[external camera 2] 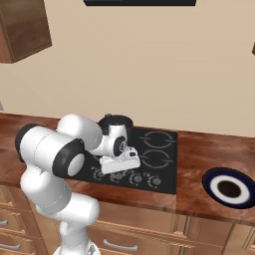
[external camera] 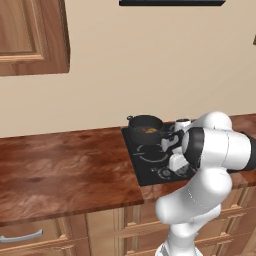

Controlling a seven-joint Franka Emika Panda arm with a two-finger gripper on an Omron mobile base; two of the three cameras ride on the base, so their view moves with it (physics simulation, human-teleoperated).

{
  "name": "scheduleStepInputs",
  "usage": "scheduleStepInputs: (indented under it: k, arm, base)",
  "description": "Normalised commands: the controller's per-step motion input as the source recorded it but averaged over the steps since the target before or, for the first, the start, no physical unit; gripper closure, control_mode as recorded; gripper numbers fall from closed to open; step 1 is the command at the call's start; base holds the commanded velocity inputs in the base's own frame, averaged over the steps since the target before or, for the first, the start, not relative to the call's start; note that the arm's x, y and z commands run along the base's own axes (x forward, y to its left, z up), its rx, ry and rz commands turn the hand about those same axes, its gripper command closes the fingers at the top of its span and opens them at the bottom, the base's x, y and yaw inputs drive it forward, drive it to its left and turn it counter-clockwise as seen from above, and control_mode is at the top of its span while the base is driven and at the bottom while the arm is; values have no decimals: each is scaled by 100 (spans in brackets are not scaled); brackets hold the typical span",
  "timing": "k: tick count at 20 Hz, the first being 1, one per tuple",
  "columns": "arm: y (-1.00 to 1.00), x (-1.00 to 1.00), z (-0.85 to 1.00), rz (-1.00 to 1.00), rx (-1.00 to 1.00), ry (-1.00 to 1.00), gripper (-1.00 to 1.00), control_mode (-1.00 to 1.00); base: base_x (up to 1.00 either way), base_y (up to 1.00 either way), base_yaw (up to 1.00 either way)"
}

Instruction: Retrieve the frozen meat and place it in the pot on a burner. Then turn the burner on.

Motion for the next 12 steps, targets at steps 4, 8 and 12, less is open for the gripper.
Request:
scheduleStepInputs:
  k: [4, 8, 12]
  arm:
    - [-8, -20, -35, 41, 12, -4, 100, -100]
    - [-1, -21, -43, 44, 11, -2, 100, -100]
    - [0, -11, -32, 43, 6, 0, 100, -100]
  base:
    - [0, 0, 0]
    - [0, 0, 0]
    - [0, 0, 0]
